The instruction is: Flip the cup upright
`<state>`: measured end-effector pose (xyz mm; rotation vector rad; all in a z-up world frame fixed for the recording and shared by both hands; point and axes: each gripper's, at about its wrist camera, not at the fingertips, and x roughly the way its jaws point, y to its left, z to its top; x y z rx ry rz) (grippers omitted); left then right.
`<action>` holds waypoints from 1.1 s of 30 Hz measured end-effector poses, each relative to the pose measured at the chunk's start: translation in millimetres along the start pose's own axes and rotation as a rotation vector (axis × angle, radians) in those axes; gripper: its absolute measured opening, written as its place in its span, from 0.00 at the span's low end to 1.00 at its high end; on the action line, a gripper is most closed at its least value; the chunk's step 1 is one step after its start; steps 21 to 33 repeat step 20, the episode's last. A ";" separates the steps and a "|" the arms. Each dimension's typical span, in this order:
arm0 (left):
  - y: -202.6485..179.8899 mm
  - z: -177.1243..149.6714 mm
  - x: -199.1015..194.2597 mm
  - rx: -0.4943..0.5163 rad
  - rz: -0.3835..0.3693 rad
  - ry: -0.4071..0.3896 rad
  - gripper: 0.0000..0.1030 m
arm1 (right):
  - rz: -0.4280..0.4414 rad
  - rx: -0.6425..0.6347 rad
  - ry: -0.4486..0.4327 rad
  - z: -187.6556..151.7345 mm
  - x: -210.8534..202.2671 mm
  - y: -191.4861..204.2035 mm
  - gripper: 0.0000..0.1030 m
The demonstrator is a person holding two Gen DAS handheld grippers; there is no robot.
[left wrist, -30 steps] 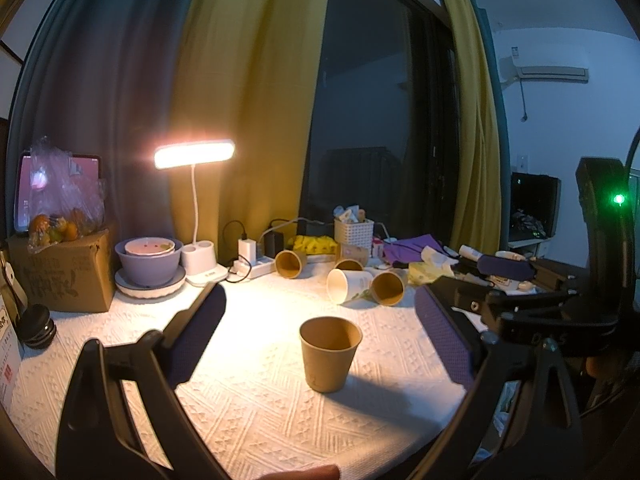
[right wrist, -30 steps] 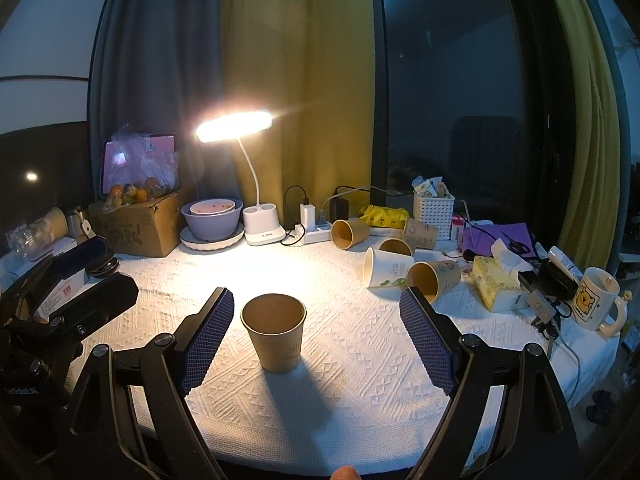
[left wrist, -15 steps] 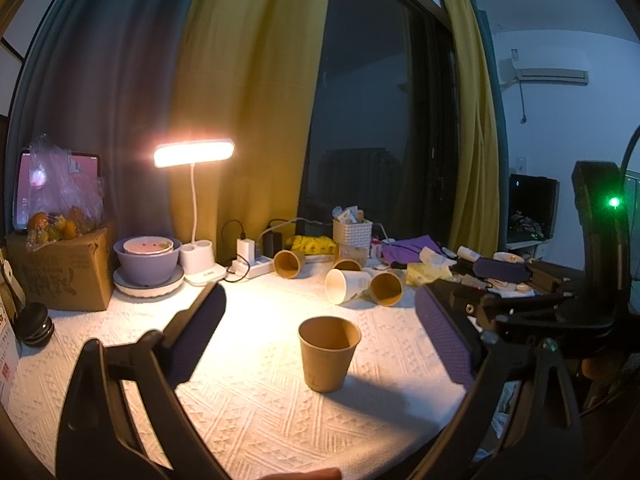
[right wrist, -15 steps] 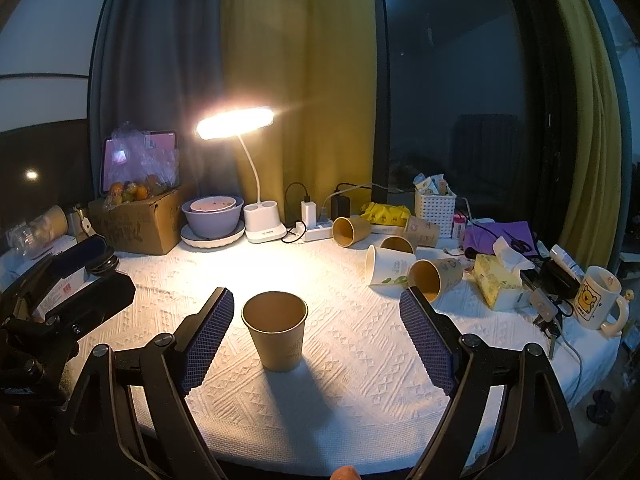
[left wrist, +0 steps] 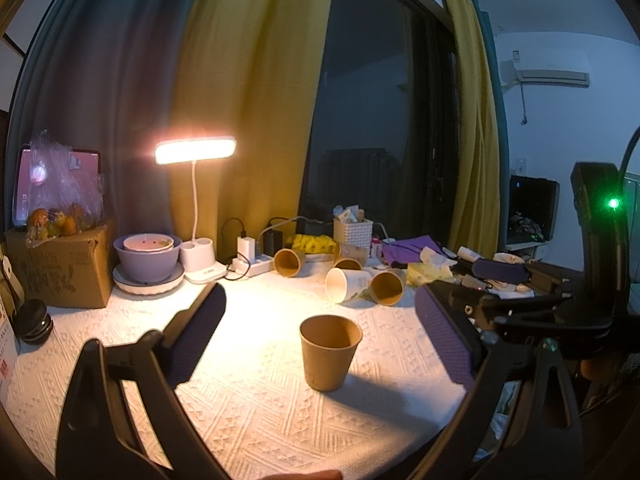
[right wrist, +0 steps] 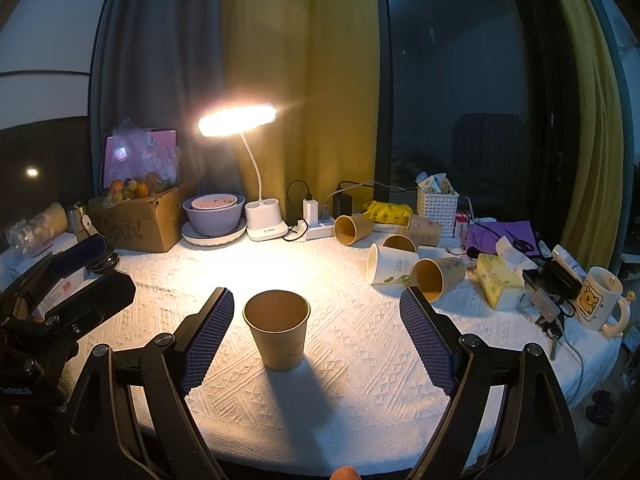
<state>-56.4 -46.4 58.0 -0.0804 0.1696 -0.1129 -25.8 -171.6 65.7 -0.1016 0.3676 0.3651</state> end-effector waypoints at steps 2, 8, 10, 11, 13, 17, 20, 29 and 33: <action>-0.9 -0.7 -0.1 -0.002 0.001 0.000 0.93 | 0.002 -0.003 0.003 -1.2 1.6 0.3 0.85; -0.9 -1.5 -0.3 -0.004 0.003 -0.002 0.93 | 0.009 -0.008 0.005 -0.1 2.3 -0.3 0.85; -0.8 -1.6 -0.4 -0.005 0.003 -0.002 0.93 | 0.008 -0.008 0.005 0.0 2.4 -0.1 0.85; -0.7 -1.5 -0.3 -0.005 0.003 -0.002 0.93 | 0.008 -0.007 0.005 0.0 2.4 0.0 0.85; -0.7 -1.6 -0.4 -0.005 0.003 -0.001 0.93 | 0.008 -0.008 0.005 0.1 2.4 0.2 0.85; -0.5 -1.6 -0.6 -0.006 0.001 -0.003 0.93 | 0.003 -0.015 0.004 1.1 2.3 -0.4 0.85; -2.6 -3.2 -1.8 -0.007 0.000 -0.012 0.93 | 0.000 -0.022 0.003 2.2 2.8 -1.6 0.85; -2.6 -3.2 -1.8 -0.007 0.000 -0.012 0.93 | 0.000 -0.022 0.003 2.2 2.8 -1.6 0.85; -2.6 -3.2 -1.8 -0.007 0.000 -0.012 0.93 | 0.000 -0.022 0.003 2.2 2.8 -1.6 0.85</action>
